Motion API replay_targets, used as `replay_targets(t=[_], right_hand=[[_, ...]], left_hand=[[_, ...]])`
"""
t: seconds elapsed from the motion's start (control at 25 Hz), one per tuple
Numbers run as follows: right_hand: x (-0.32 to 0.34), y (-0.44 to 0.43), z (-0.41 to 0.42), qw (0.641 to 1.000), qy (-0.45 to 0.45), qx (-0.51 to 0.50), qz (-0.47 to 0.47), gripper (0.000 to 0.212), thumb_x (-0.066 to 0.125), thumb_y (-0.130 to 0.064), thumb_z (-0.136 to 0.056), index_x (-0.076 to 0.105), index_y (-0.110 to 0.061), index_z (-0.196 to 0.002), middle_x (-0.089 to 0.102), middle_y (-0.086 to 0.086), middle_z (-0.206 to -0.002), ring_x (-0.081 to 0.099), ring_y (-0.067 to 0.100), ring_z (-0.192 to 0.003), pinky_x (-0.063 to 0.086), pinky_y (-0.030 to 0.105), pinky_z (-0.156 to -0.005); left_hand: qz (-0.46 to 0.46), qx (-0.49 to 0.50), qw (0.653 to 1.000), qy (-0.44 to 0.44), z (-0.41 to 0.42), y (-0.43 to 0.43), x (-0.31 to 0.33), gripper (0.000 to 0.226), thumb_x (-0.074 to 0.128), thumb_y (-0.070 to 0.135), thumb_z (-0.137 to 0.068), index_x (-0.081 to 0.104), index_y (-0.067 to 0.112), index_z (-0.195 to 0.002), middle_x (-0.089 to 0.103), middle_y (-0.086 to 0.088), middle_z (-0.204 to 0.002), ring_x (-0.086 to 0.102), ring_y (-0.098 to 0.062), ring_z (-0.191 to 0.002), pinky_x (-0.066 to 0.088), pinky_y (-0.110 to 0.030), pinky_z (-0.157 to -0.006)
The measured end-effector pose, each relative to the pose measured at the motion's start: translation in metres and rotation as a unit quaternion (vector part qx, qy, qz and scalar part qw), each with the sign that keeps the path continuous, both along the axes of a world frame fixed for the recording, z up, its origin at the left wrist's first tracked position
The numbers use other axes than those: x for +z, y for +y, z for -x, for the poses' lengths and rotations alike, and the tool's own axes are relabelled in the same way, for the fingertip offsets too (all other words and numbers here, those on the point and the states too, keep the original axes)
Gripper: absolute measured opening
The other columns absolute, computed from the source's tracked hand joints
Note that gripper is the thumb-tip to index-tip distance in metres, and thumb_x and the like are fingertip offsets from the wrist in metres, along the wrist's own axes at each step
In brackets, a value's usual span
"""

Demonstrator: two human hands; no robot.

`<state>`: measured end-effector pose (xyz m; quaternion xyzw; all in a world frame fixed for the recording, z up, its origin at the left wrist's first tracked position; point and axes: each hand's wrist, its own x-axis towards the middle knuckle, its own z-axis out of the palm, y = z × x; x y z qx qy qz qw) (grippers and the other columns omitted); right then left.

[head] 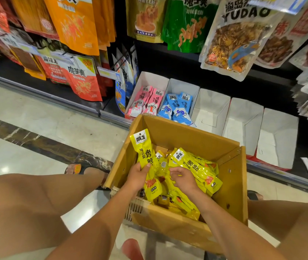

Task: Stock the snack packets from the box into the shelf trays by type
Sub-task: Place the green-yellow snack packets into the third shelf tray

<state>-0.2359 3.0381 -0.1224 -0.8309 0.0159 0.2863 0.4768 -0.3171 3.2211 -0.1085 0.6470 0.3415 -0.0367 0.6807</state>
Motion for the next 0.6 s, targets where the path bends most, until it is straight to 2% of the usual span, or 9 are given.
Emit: replay_targets(t=[0.04,0.12,0.16,0.2,0.28,0.36,0.48,0.6], right_hand=[[-0.009,-0.009,-0.004,1.0,-0.003,0.001,0.03,0.019,0.064,-0.01,-0.092,0.071,-0.028,-0.096,0.07,0.001,-0.107,0.066,0.02,-0.086,0.052,0.03,-0.072],[-0.02,-0.029,-0.016,0.994,-0.006,0.027,0.104,0.025,0.063,-0.011,-0.093,0.067,-0.021,-0.116,0.064,0.001,-0.123,0.063,0.018,-0.076,0.048,0.021,-0.063],[-0.024,-0.04,-0.025,0.988,-0.01,0.048,0.149,0.033,0.063,-0.011,-0.094,0.063,-0.017,-0.126,0.059,0.001,-0.129,0.065,0.02,-0.082,0.048,0.02,-0.067],[-0.028,-0.049,-0.036,0.979,-0.021,0.069,0.193,0.04,0.064,-0.012,-0.093,0.059,-0.014,-0.133,0.057,0.004,-0.136,0.066,0.025,-0.097,0.049,0.022,-0.078],[-0.037,-0.064,-0.059,0.965,-0.04,0.084,0.247,0.049,0.065,-0.013,-0.091,0.054,-0.01,-0.139,0.055,0.013,-0.141,0.059,0.032,-0.12,0.046,0.031,-0.094],[-0.044,-0.072,-0.079,0.963,-0.033,0.066,0.259,0.054,0.065,-0.013,-0.088,0.05,-0.007,-0.14,0.058,0.016,-0.135,0.058,0.035,-0.119,0.047,0.036,-0.095],[-0.055,-0.078,-0.101,0.953,0.007,0.078,0.291,0.072,0.066,-0.02,-0.089,0.032,-0.006,-0.151,0.046,0.021,-0.147,0.05,0.038,-0.13,0.046,0.043,-0.104],[-0.065,-0.082,-0.111,0.937,-0.005,0.133,0.324,0.067,0.065,-0.016,-0.088,0.038,-0.004,-0.148,0.048,0.023,-0.144,0.047,0.037,-0.132,0.044,0.04,-0.103]], left_hand=[[0.005,0.0,1.0,0.004,0.0,0.001,0.0,0.017,0.054,0.024,-0.106,0.07,0.031,-0.103,0.076,0.009,-0.106,0.072,-0.019,-0.104,0.057,-0.042,-0.094],[0.014,-0.001,1.0,0.01,-0.002,0.0,-0.002,0.019,0.052,0.022,-0.107,0.069,0.03,-0.108,0.075,0.008,-0.11,0.071,-0.017,-0.106,0.055,-0.041,-0.096],[0.017,-0.004,1.0,0.014,-0.002,0.0,-0.005,0.019,0.051,0.022,-0.107,0.069,0.028,-0.113,0.075,0.007,-0.113,0.07,-0.017,-0.107,0.055,-0.042,-0.099],[0.018,-0.011,1.0,0.019,-0.003,0.0,-0.009,0.021,0.051,0.023,-0.108,0.069,0.026,-0.118,0.074,0.005,-0.116,0.07,-0.018,-0.109,0.053,-0.044,-0.101],[0.015,-0.018,0.999,0.034,-0.006,0.001,-0.015,0.025,0.05,0.025,-0.108,0.067,0.023,-0.126,0.074,0.004,-0.12,0.068,-0.019,-0.113,0.051,-0.048,-0.105],[0.022,-0.022,0.999,0.042,-0.006,0.002,-0.021,0.027,0.049,0.027,-0.108,0.066,0.025,-0.13,0.073,0.006,-0.122,0.068,-0.018,-0.114,0.05,-0.048,-0.106],[0.033,-0.02,0.998,0.051,-0.009,0.004,-0.026,0.027,0.049,0.027,-0.108,0.066,0.026,-0.128,0.074,0.008,-0.121,0.068,-0.016,-0.114,0.051,-0.047,-0.106],[0.044,-0.017,0.998,0.052,-0.01,0.003,-0.024,0.024,0.049,0.026,-0.109,0.067,0.029,-0.125,0.074,0.01,-0.12,0.068,-0.013,-0.113,0.052,-0.043,-0.104]])
